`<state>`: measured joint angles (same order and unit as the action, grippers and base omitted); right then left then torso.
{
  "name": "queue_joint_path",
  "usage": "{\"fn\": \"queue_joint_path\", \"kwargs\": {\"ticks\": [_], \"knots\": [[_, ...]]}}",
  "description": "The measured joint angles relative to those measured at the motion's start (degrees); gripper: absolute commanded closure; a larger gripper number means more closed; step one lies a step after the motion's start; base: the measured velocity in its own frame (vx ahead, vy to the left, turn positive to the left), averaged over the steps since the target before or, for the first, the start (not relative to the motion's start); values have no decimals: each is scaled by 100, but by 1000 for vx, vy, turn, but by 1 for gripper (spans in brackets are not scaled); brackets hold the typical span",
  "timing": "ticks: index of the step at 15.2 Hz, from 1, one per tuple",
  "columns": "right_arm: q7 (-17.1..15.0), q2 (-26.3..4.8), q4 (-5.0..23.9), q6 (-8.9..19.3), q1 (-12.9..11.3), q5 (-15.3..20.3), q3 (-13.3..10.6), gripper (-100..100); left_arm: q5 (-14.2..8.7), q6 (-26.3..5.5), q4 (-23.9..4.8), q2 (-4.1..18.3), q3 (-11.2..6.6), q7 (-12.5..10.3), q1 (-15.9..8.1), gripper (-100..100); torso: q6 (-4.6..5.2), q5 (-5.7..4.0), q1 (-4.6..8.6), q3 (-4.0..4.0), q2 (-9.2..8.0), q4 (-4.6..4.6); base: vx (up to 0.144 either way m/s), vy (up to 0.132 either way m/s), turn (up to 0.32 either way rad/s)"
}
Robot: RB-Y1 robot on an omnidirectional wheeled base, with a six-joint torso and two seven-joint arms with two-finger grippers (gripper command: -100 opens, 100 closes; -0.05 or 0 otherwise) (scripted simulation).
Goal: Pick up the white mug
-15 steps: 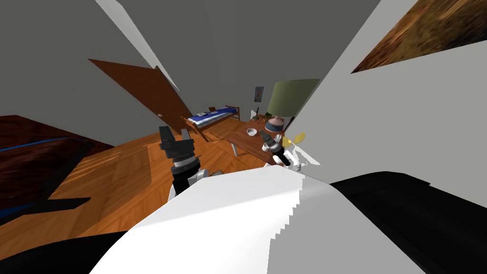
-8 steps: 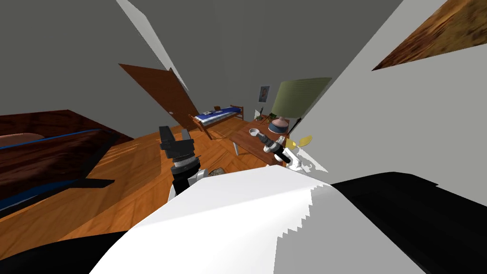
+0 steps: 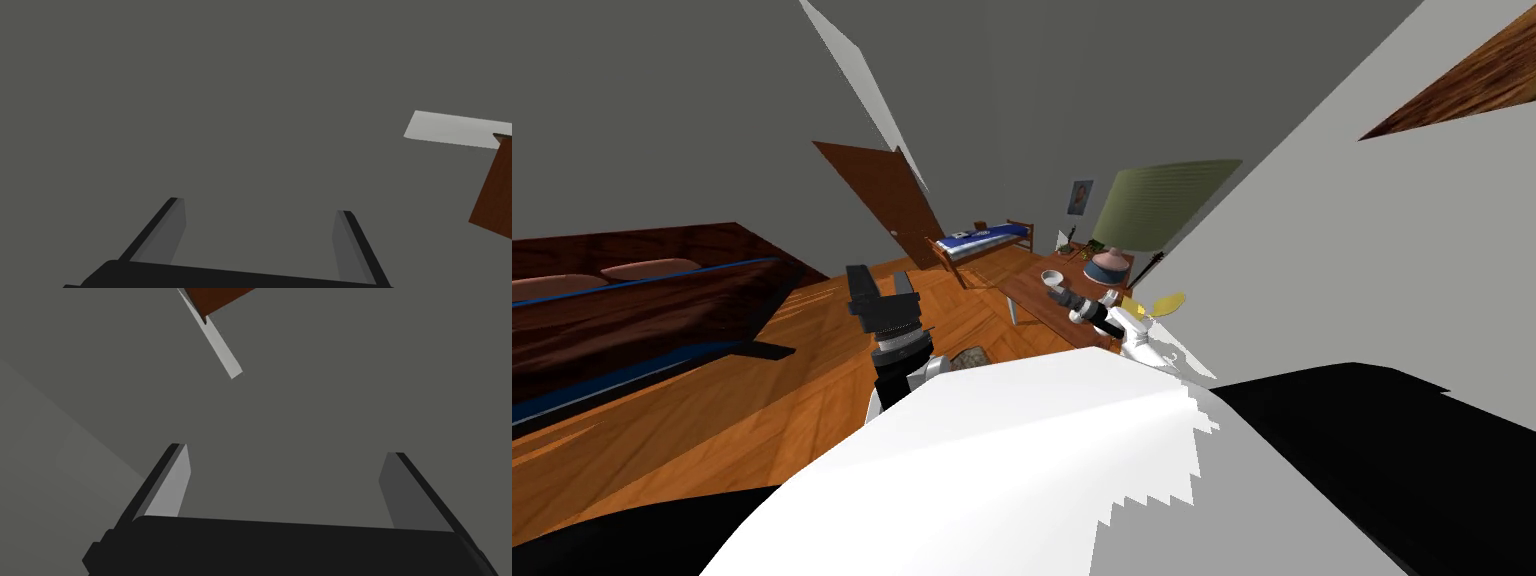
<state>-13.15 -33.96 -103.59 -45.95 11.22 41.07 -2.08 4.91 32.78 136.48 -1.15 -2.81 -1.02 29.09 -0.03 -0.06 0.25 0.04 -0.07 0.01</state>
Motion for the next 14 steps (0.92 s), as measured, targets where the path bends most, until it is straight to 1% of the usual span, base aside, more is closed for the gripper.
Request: {"fn": "queue_joint_path", "kwargs": {"ticks": [4, 5, 7, 8, 10, 11, 12, 14], "knots": [[-170, -302, 348, -174, -213, 491, -27, -100, 0, 0, 0, 0, 0, 0, 0, 0, 1, 0, 2, -2, 4, -1, -32, -47, 150], [-201, -344, 381, -202, -218, 604, -22, -100, 0, 0, 0, 0, 0, 0, 1, 0, 5, 0, 0, -2, 3, -1, -47, -44, 247], [-281, -495, 585, -294, -330, 865, -53, -100, 0, 0, 0, 0, 0, 0, 0, 0, 1, 0, 1, 0, 0, 0, -45, -49, 167], [-294, -524, 641, -334, -336, 982, -51, -100, 0, 0, 0, 0, -1, 0, 1, 0, 5, 0, 0, 0, 0, 0, -40, -48, 195], [-382, -679, 818, -417, -424, 1248, -76, -100, 0, 0, 0, 0, 0, 0, 0, 0, 2, 0, 3, -1, 1, 0, -41, -48, 162], [-388, -698, 897, -459, -448, 1371, -82, -100, 0, 0, 0, 0, -1, 0, 1, 0, 5, -1, 0, -1, 2, 0, -50, -38, 216], [-421, -788, 1035, -526, -517, 1488, -82, -100, 0, 0, 0, 0, 0, 0, 0, 0, 0, 1, 0, -1, 1, 0, -50, -48, 249], [-516, -906, 1180, -605, -604, 1738, -92, -100, 0, 0, 0, 0, -1, 0, 1, 0, 5, 0, -1, -2, 3, 0, -25, -32, 30]]}}
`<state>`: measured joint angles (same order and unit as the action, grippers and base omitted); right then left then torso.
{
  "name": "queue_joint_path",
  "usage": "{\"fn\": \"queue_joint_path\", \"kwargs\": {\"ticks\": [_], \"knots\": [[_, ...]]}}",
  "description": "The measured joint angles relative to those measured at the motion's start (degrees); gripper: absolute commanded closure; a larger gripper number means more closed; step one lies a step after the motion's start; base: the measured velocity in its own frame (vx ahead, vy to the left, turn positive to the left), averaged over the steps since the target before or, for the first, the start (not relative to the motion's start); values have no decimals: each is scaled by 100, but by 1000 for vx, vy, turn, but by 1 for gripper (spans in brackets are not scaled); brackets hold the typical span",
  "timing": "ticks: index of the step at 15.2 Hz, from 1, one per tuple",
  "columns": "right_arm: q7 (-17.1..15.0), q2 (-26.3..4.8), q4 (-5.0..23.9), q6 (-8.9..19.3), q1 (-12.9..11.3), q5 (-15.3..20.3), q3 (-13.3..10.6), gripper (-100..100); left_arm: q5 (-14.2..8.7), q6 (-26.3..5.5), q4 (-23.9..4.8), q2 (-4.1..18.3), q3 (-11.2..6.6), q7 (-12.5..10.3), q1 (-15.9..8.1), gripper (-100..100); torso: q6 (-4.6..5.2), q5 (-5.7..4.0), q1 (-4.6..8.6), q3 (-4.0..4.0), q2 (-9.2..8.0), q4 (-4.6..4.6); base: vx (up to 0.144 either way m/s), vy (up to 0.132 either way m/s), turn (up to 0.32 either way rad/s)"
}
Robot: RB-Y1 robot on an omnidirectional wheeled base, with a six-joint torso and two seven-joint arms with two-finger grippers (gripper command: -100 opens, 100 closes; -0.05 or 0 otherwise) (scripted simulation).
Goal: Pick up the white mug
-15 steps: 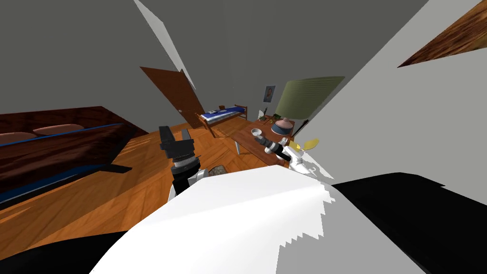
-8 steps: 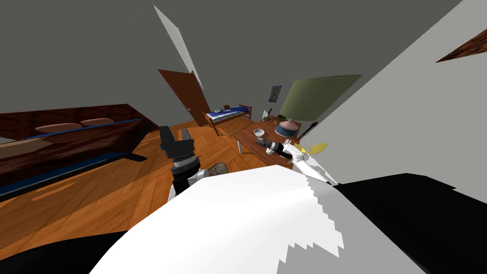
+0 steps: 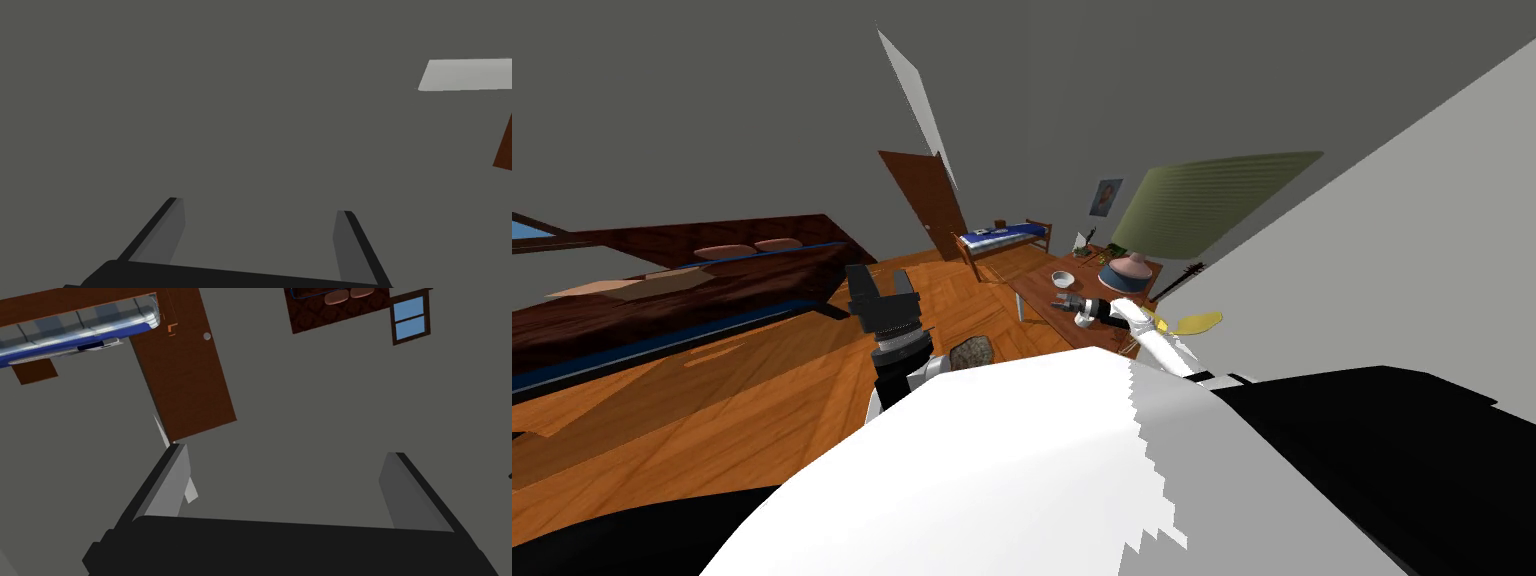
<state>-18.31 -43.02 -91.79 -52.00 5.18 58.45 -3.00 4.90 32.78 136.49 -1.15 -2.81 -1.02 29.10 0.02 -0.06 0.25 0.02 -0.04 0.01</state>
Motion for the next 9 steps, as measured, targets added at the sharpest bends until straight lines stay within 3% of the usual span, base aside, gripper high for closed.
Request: {"fn": "queue_joint_path", "kwargs": {"ticks": [9], "knots": [[-271, -437, 663, -302, -233, 1084, -72, -100, 0, 0, 0, 0, 0, 0, -1, 0, -2, 0, 3, 1, -2, 0, -43, -40, 168]]}}
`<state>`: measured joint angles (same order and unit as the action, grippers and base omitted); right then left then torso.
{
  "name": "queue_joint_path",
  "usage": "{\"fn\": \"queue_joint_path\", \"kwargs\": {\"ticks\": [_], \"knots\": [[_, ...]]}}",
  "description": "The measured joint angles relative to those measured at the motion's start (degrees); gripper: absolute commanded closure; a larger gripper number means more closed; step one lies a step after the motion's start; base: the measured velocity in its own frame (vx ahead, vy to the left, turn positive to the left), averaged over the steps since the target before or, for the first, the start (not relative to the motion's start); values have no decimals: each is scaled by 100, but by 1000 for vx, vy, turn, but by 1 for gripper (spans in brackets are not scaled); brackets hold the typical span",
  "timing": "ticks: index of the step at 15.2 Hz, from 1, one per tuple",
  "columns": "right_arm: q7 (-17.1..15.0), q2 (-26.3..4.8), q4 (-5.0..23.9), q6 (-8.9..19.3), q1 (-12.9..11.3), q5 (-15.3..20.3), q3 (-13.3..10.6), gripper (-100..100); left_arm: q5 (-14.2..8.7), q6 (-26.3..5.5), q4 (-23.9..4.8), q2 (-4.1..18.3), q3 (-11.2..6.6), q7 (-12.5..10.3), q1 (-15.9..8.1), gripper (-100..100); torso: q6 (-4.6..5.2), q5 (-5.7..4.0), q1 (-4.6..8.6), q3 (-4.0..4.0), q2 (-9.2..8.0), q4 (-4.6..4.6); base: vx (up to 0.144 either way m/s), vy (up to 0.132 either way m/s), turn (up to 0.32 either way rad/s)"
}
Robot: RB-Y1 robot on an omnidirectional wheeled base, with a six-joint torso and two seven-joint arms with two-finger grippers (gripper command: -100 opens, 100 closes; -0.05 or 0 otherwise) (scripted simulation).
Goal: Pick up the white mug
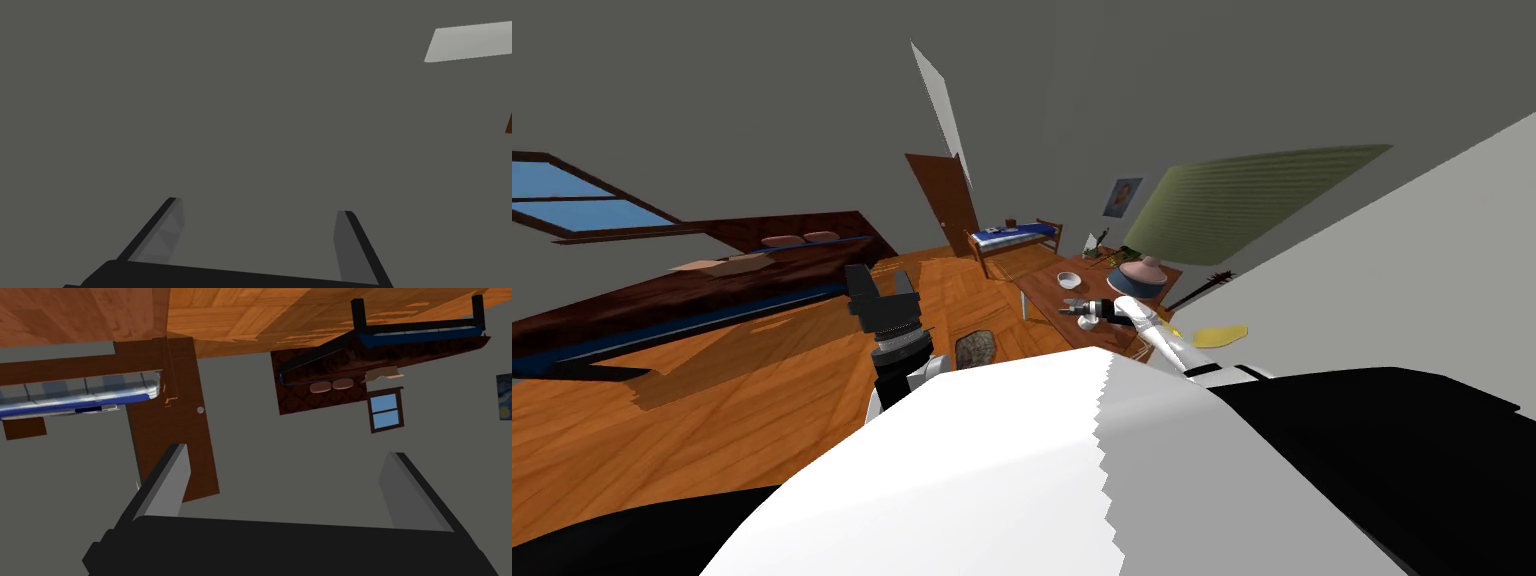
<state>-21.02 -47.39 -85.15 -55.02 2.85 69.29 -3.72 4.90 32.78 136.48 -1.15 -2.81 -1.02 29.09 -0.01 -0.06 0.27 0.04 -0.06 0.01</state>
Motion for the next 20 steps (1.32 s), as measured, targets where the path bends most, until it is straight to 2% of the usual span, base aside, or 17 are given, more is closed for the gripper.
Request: {"fn": "queue_joint_path", "kwargs": {"ticks": [1, 3, 7, 13, 15, 20], "knots": [[-21, -26, 53, -26, -25, 118, -7, -100, 0, 0, 0, 0, 0, 0, 1, 0, 3, 0, 0, -1, 3, 0, -42, -43, 165], [-64, -120, 344, -128, -159, 391, -39, -100, 0, 0, 0, 0, 0, 0, 0, 0, 1, 0, 1, -2, 3, -1, -41, -41, 133], [-233, -336, 505, -252, -164, 861, -24, -100, 0, 0, 0, 0, 0, 0, 1, 0, 4, 0, -2, -4, 7, -1, -33, -39, 161], [-368, -645, 1191, -545, -408, 1609, -61, -100, 0, 0, 0, 0, 0, 0, 1, 0, 0, 0, 0, -7, 12, -2, -30, -43, 168], [-421, -716, 1275, -599, -397, 1828, -61, -100, 0, 0, 0, 0, 0, 0, 1, 0, 3, 1, -4, -8, 14, -3, -19, -26, 119], [-512, -901, 1711, -748, -475, 2399, -92, -100, 0, 0, 0, 0, -1, 0, 1, 0, 3, 0, -2, -11, 20, -4, -12, -34, 144]]}}
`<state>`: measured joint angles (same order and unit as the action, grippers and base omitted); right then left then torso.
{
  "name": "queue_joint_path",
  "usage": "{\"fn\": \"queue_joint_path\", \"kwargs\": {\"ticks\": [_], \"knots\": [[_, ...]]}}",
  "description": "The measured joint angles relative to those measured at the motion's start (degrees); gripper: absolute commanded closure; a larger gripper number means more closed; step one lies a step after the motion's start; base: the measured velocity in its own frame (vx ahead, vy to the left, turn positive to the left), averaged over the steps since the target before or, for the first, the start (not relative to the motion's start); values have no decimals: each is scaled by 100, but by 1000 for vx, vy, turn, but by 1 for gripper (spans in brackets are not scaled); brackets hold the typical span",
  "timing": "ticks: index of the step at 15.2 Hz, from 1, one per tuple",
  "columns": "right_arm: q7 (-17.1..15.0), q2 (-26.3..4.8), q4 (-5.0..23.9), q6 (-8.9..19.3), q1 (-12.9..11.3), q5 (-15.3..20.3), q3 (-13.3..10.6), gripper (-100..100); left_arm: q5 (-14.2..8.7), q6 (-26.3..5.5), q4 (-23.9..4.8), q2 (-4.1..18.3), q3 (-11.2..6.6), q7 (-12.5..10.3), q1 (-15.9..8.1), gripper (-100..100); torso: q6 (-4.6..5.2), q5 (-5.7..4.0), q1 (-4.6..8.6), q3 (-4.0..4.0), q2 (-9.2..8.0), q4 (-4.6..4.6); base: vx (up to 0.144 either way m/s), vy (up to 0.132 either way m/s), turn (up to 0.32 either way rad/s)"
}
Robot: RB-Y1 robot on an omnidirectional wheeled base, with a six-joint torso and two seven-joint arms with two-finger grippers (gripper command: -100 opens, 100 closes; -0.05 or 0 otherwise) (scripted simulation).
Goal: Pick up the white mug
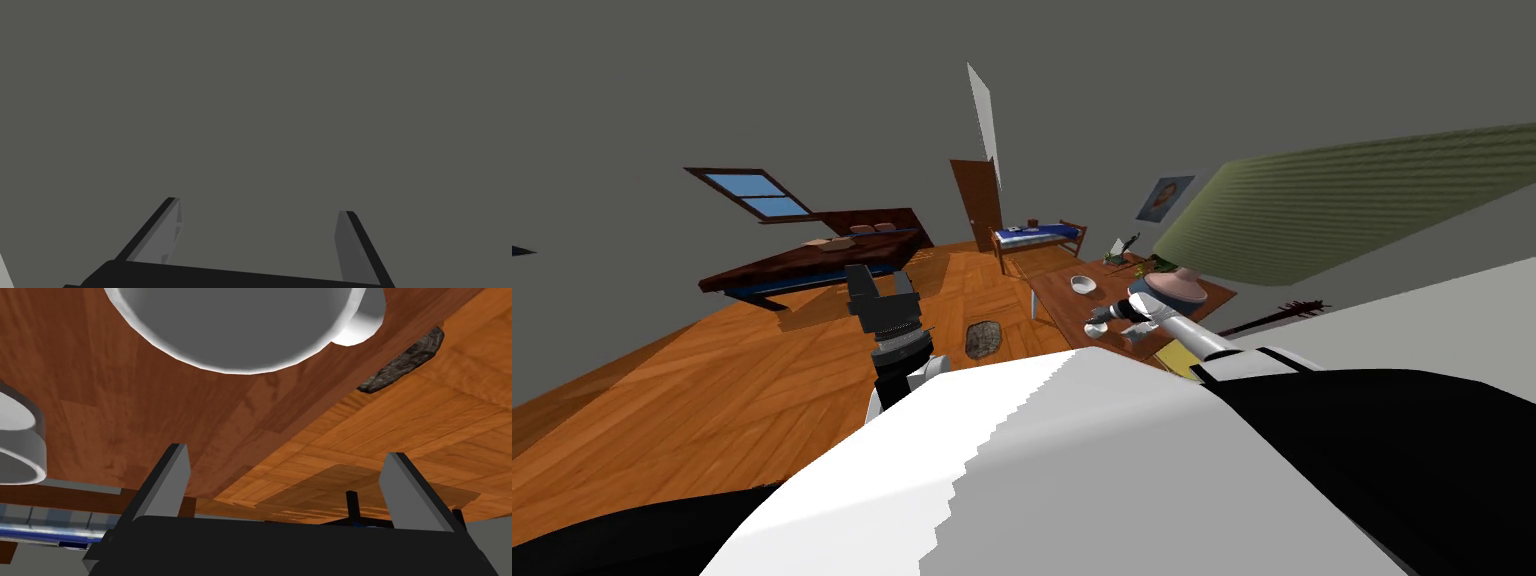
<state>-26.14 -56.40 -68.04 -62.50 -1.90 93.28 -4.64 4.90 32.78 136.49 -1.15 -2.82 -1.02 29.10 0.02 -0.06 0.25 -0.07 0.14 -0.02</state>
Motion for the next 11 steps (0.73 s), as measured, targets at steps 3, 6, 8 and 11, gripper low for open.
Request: {"fn": "queue_joint_path", "kwargs": {"ticks": [3, 6, 8, 11], "knots": [[-151, -109, 182, -78, -34, 375, -44, -100, 0, 0, 0, 0, 0, 0, 0, 0, -3, 1, -1, -3, 5, -1, 1, -33, 158], [-221, -169, 485, -172, -117, 739, -107, -100, 0, 0, 0, 0, 0, 0, 0, 0, -2, 0, -1, -5, 9, -2, 8, -32, 161], [-348, -235, 592, -249, -89, 1020, -150, -100, 0, 0, 0, 0, 0, 0, 0, 0, -4, 1, -2, -8, 13, -3, 24, -28, 194], [-387, -227, 915, -339, -107, 1358, -243, -100, 0, 0, 0, 0, 0, 0, 0, 0, -2, 0, -7, -12, 20, -5, 39, -16, 149]]}}
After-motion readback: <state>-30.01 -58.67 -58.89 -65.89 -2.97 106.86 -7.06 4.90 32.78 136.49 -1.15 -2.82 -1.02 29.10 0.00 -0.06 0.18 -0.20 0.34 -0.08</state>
